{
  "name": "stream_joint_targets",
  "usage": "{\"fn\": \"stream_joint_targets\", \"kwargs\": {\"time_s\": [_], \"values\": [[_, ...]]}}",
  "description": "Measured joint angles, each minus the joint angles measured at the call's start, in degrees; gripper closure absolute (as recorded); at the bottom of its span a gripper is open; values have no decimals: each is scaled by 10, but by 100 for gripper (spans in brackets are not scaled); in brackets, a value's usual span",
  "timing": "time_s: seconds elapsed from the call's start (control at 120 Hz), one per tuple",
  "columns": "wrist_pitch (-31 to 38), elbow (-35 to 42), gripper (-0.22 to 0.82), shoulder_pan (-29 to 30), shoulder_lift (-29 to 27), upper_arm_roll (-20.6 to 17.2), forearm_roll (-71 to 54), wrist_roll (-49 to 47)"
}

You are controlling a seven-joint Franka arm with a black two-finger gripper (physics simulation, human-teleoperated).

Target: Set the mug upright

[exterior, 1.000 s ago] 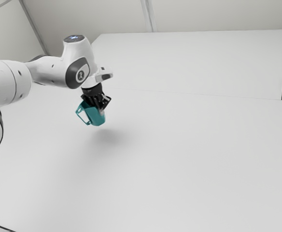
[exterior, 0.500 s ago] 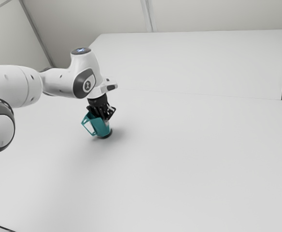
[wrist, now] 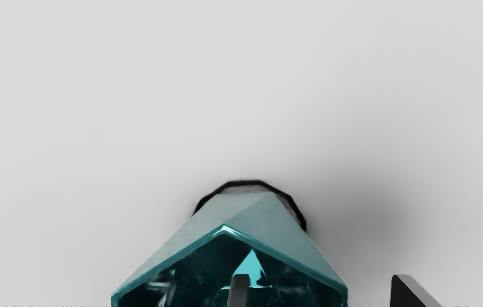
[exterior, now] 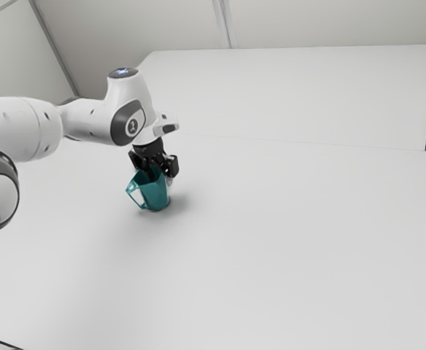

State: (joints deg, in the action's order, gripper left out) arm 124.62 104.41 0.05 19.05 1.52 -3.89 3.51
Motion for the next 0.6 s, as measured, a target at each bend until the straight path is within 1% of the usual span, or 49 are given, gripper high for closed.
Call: {"fn": "stream_joint_targets", "kwargs": {"time_s": [0.108, 0.242, 0.375, 0.467, 0.6], "values": [[-5, 2, 17, -4, -28, 1, -8, 2], [-28, 2, 9, -7, -85, 5, -14, 5], [-64, 2, 5, -36, -130, 36, -21, 6], [-100, -9, 3, -39, -160, 45, -23, 7], [-170, -84, 2, -35, -173, 54, -25, 9]]}}
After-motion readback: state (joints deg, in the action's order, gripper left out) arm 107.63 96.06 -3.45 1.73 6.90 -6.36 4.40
